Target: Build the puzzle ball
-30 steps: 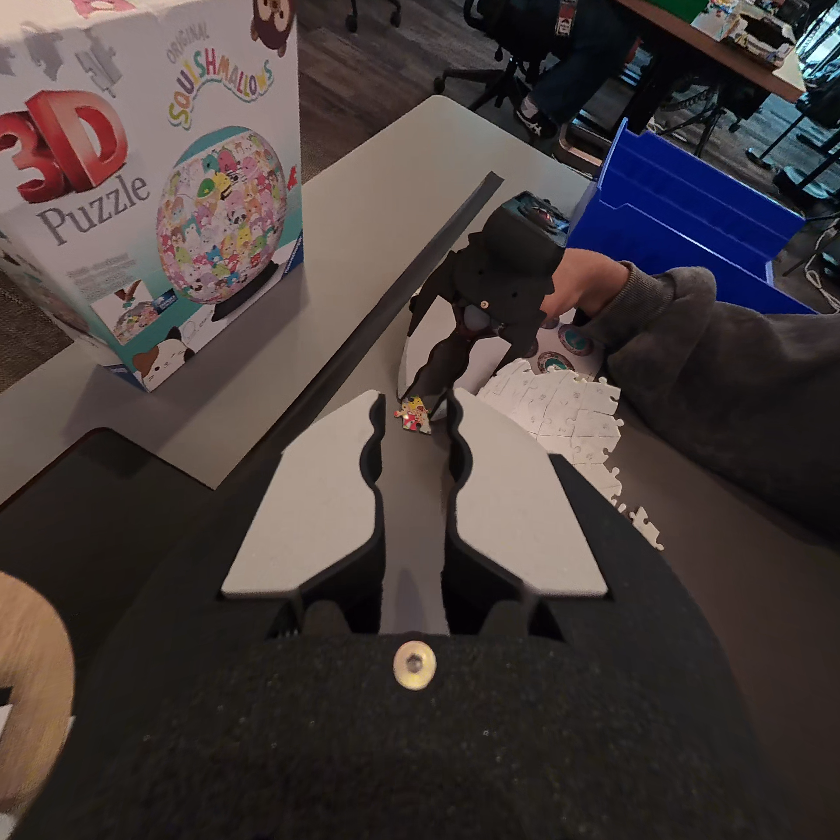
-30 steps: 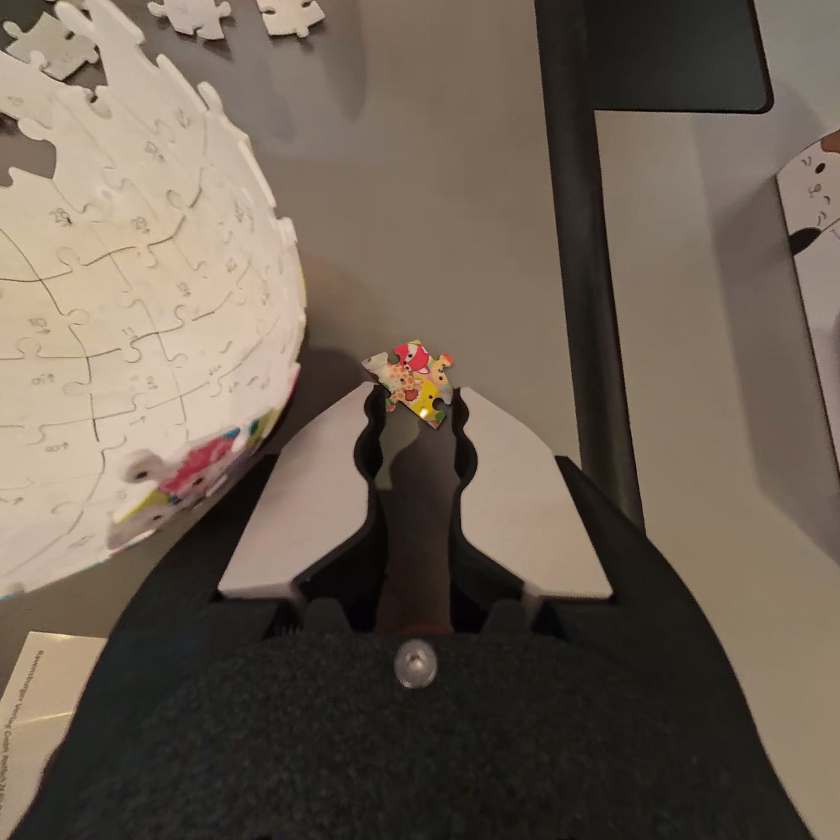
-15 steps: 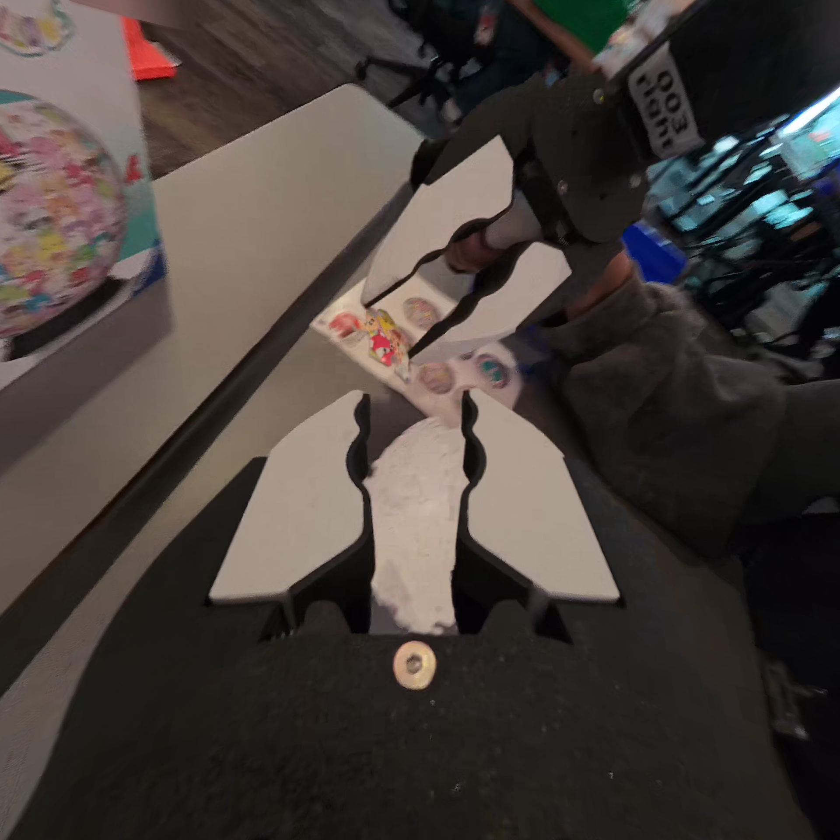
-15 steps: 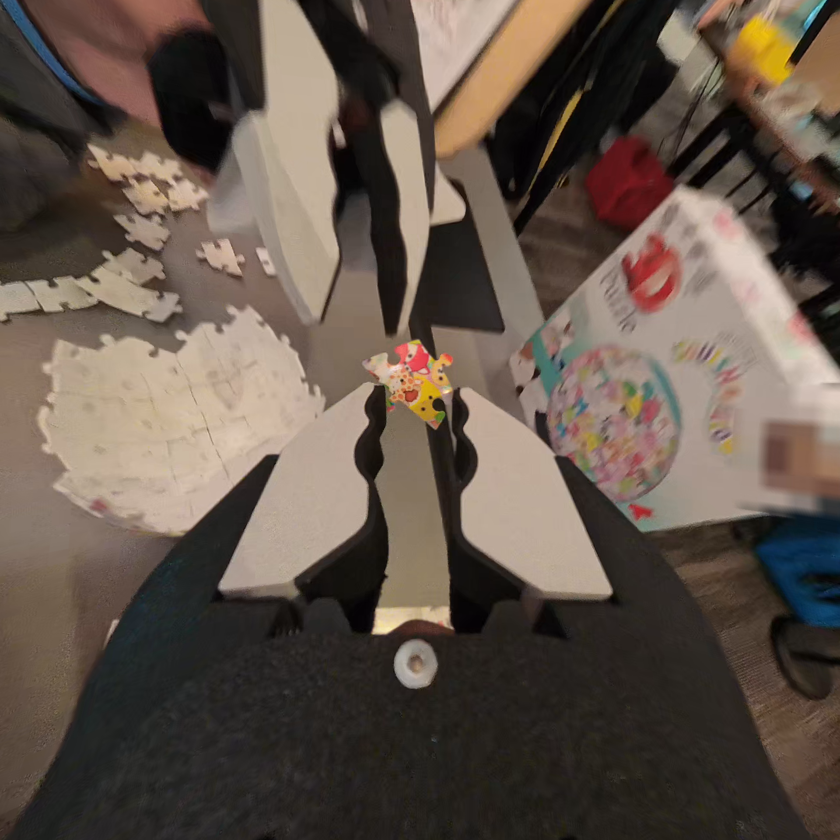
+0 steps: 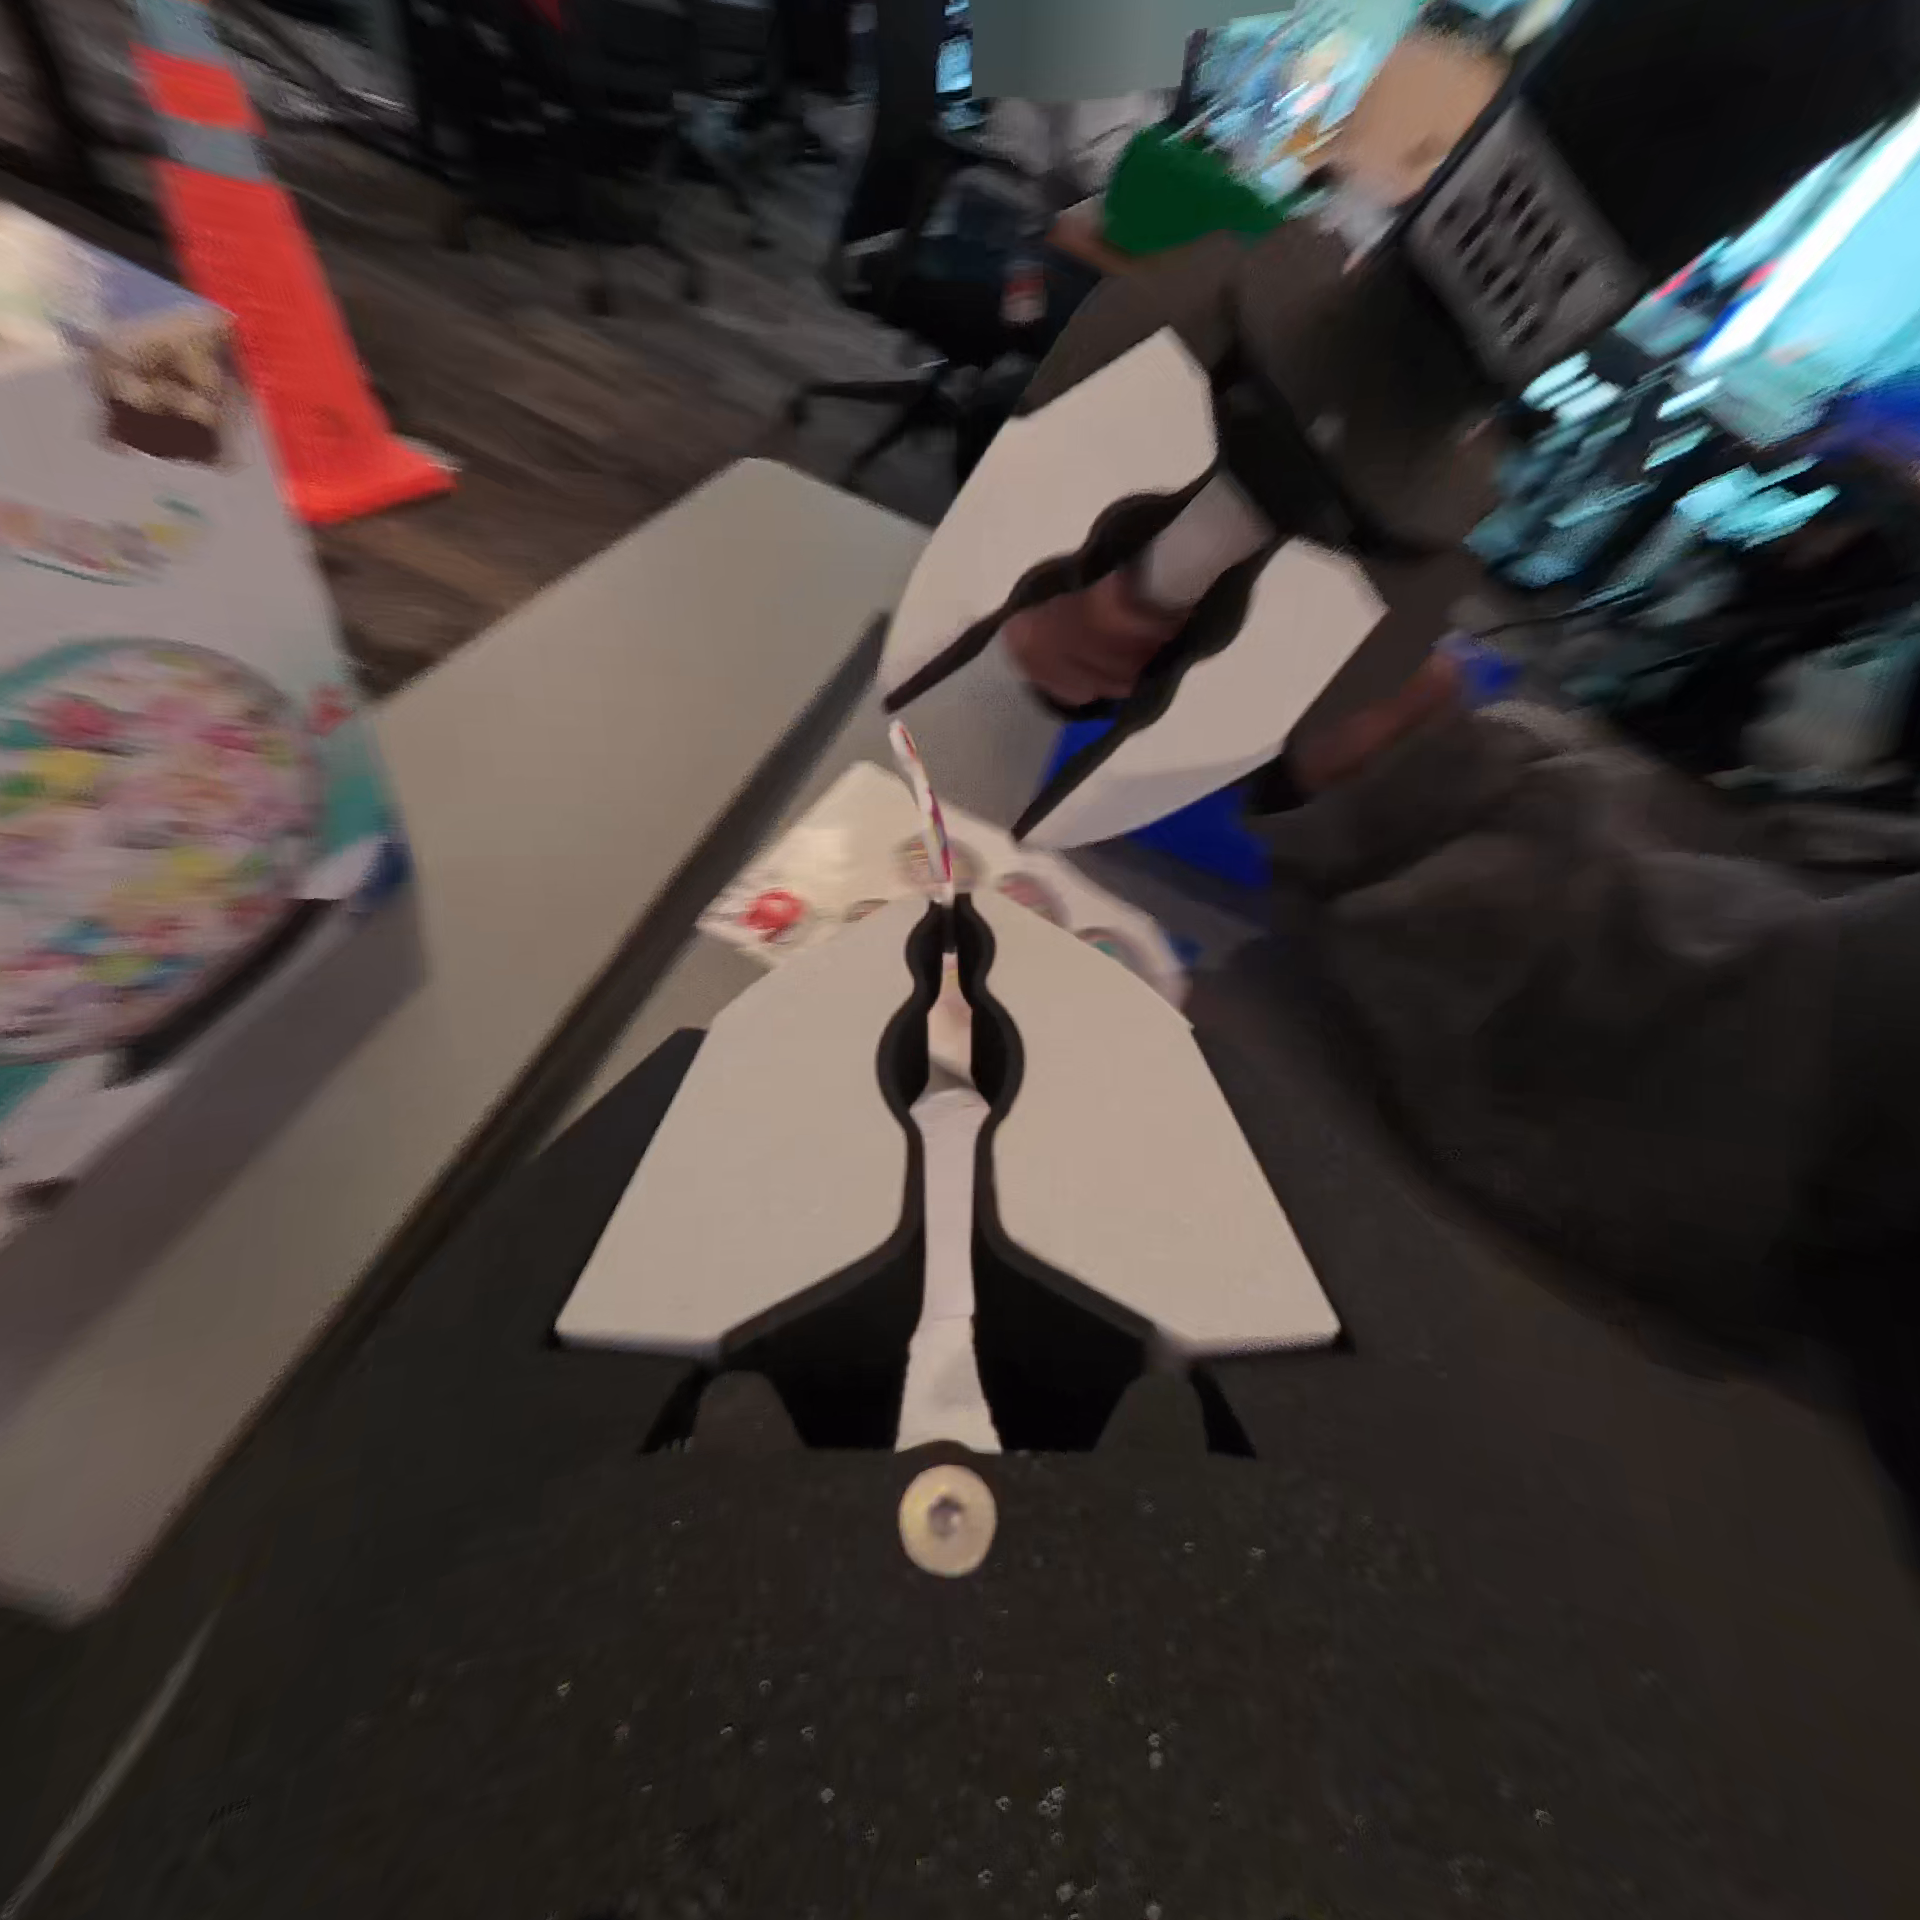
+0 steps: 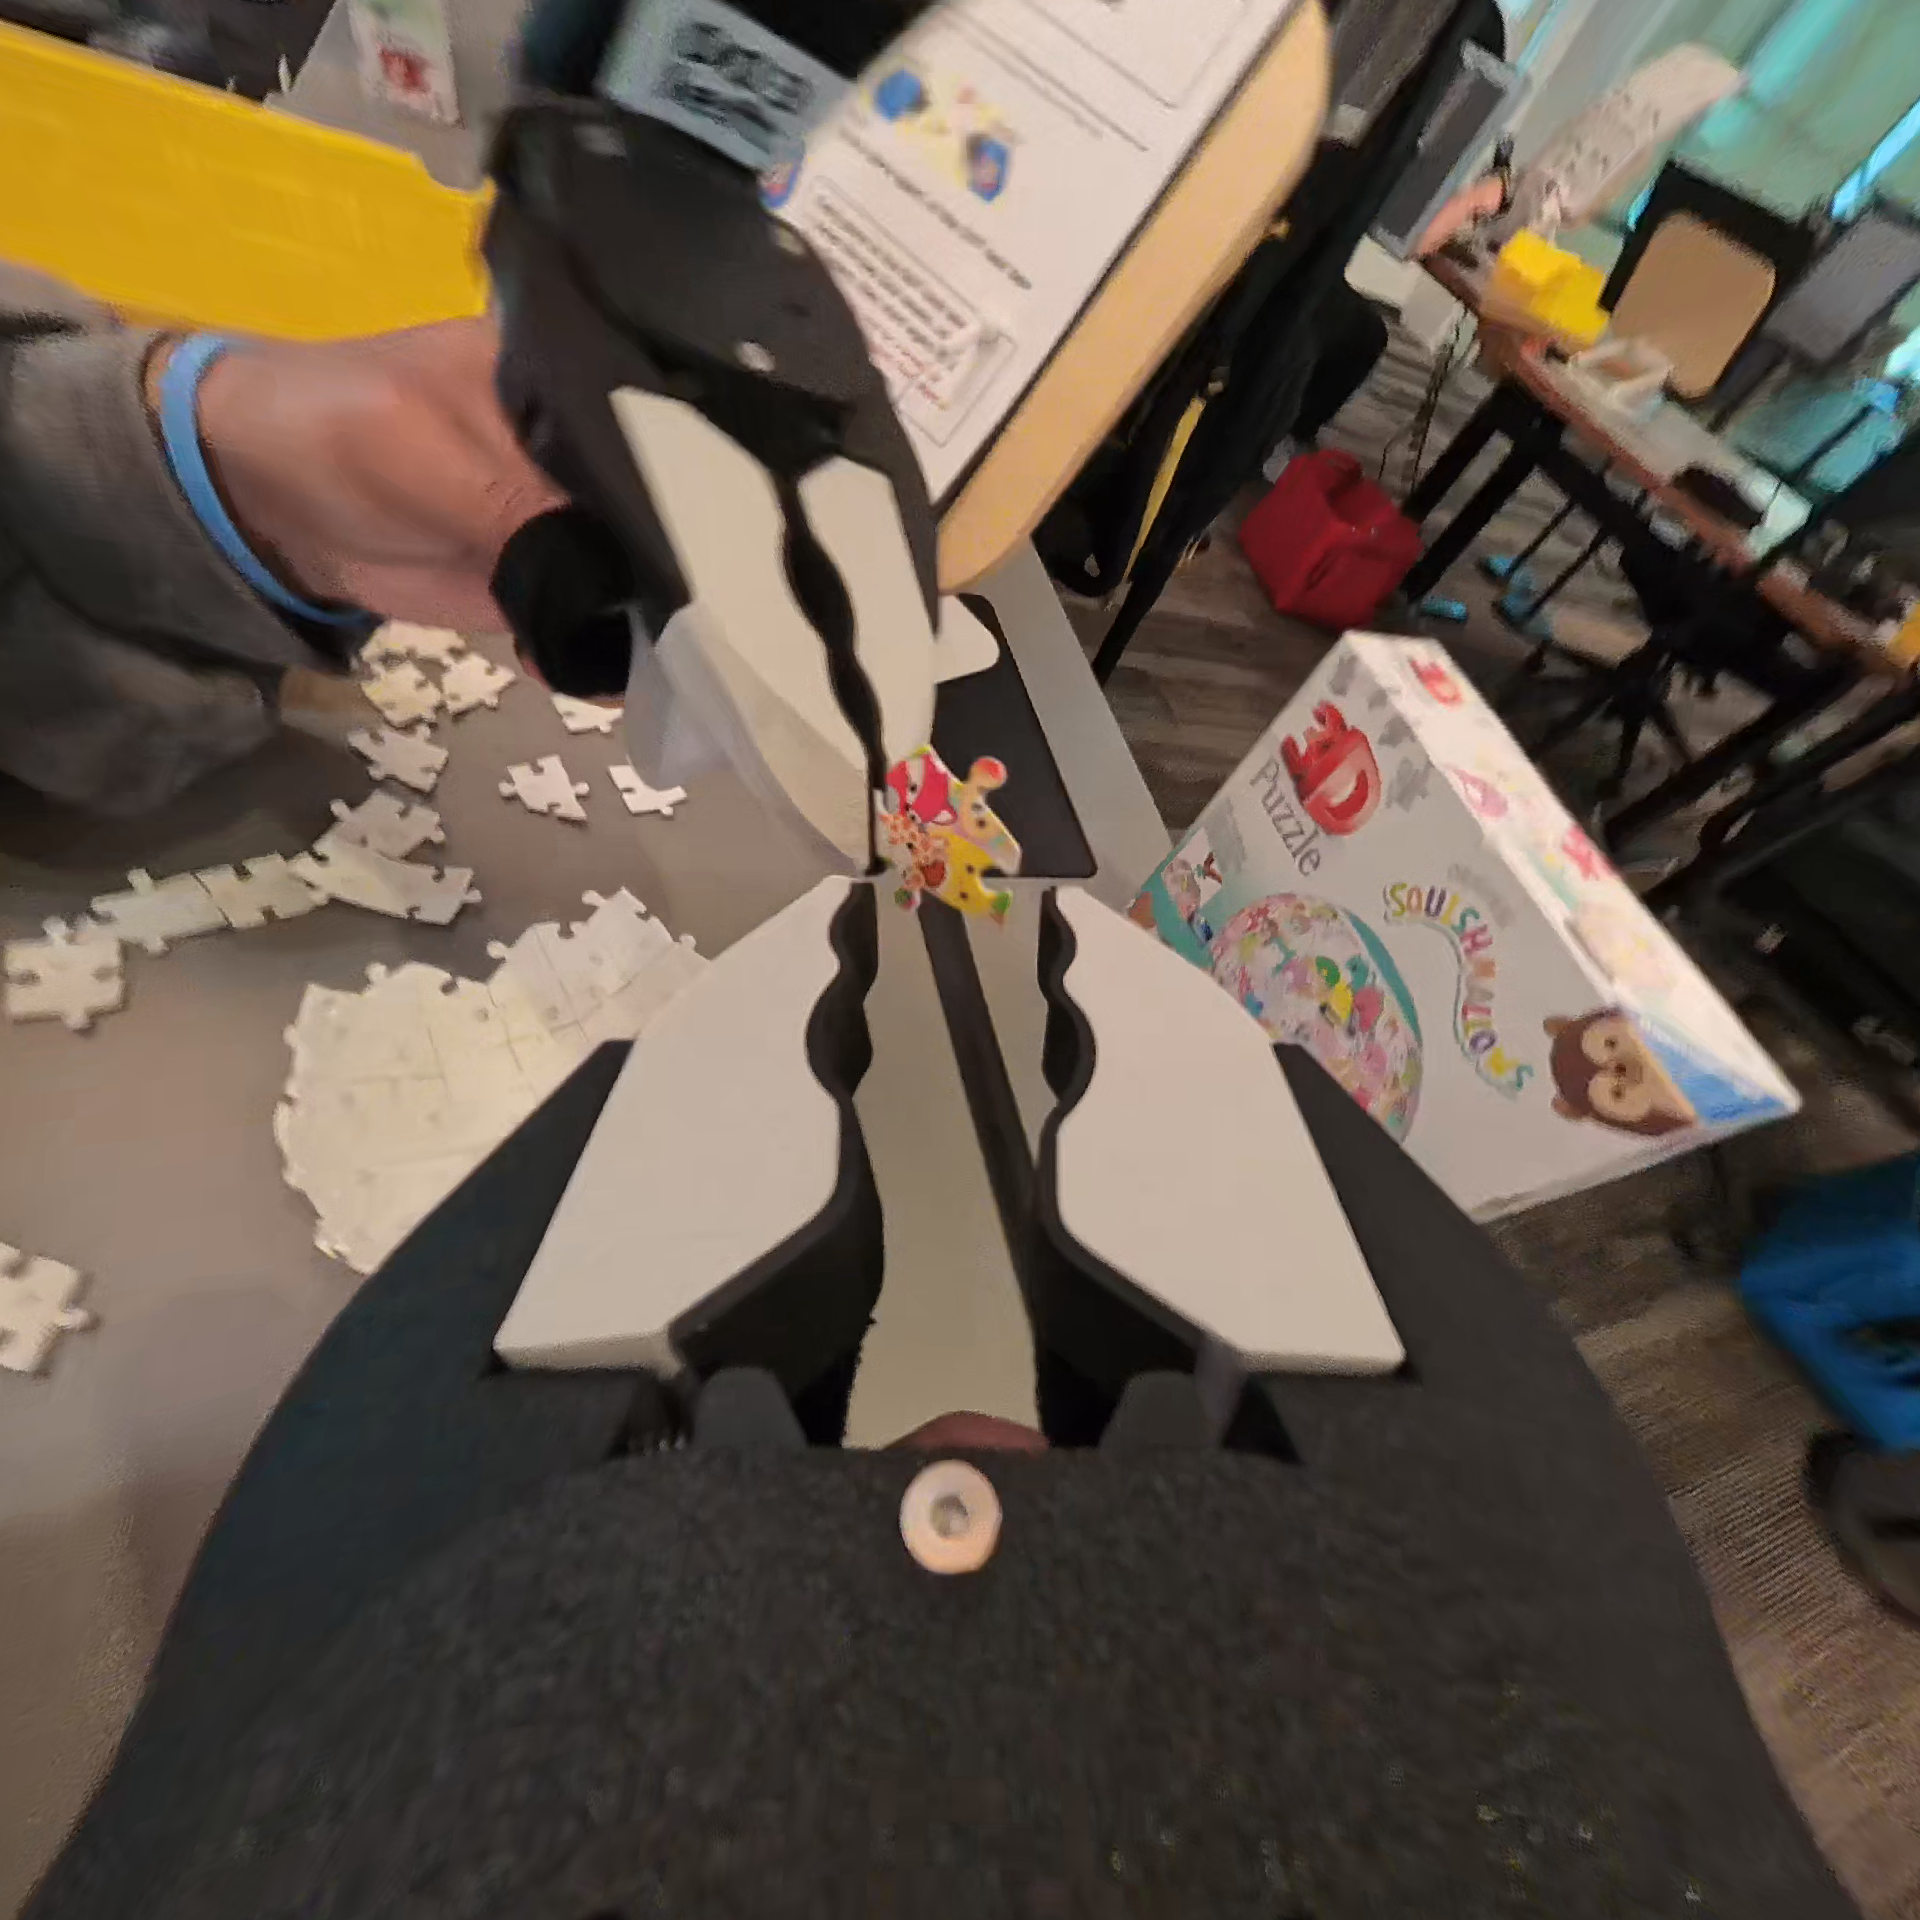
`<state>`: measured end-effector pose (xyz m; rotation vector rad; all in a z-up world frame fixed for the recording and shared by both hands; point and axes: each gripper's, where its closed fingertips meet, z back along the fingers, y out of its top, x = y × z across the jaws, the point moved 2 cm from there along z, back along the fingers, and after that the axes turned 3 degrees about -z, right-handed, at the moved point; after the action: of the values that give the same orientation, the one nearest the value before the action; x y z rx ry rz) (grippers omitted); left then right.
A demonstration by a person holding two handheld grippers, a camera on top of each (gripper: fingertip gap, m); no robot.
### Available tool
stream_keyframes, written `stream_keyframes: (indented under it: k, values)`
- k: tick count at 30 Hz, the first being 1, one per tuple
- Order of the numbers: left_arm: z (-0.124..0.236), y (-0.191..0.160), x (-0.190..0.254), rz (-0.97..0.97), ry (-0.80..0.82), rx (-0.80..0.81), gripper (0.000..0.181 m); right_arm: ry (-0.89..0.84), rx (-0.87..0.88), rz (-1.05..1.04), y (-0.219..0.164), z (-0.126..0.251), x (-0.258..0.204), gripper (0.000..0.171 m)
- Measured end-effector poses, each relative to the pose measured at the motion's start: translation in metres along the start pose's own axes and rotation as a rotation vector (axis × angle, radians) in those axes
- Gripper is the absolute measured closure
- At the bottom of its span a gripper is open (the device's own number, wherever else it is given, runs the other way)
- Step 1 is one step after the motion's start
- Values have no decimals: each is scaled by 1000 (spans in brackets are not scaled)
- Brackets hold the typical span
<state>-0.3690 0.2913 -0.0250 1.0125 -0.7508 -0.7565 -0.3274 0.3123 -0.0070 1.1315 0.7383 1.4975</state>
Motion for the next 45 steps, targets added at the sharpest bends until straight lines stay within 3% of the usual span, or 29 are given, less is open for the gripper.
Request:
stream_keyframes:
  k: [6, 12, 15, 19, 24, 29, 33, 35, 37, 41, 43, 45]
  values:
    - [13, 15, -8, -331, 363, -52, 180, 29, 39, -238, 12, 15, 7, 148]
    - [32, 28, -18, -928, 973, -243, 180, 220, 135, -760, 28, 17, 9, 153]
    - [33, 35, -10, -1233, 1221, -318, 180, 297, 214, -866, 39, 13, 6, 160]
    - [22, 35, -1, -1370, 1298, -322, 180, 330, 181, -908, 39, 5, -2, 153]
    - [15, 33, 1, -1426, 1326, -337, 179, 300, 159, -916, 35, 4, -1, 162]
    - [11, 27, -1, -1432, 1297, -319, 176, 228, 127, -889, 25, 1, 7, 169]
    - [6, 17, 12, -1364, 1068, -173, 181, 141, 99, -781, 14, 11, 21, 169]
    - [7, 19, 16, -1165, 920, -68, 181, 119, 59, -692, 8, 15, 22, 168]
    - [4, 19, 15, -829, 703, -5, 180, 122, 40, -653, 6, 17, 21, 168]
    - [-6, 3, 18, -214, 210, -19, 141, 112, -65, -524, -6, 13, 13, 169]
    - [-2, -9, 5, -63, 152, -77, 138, 98, -212, -422, -29, 5, 6, 169]
    - [1, -30, -6, -29, 147, -191, 124, 154, -323, -392, -48, -9, -6, 169]
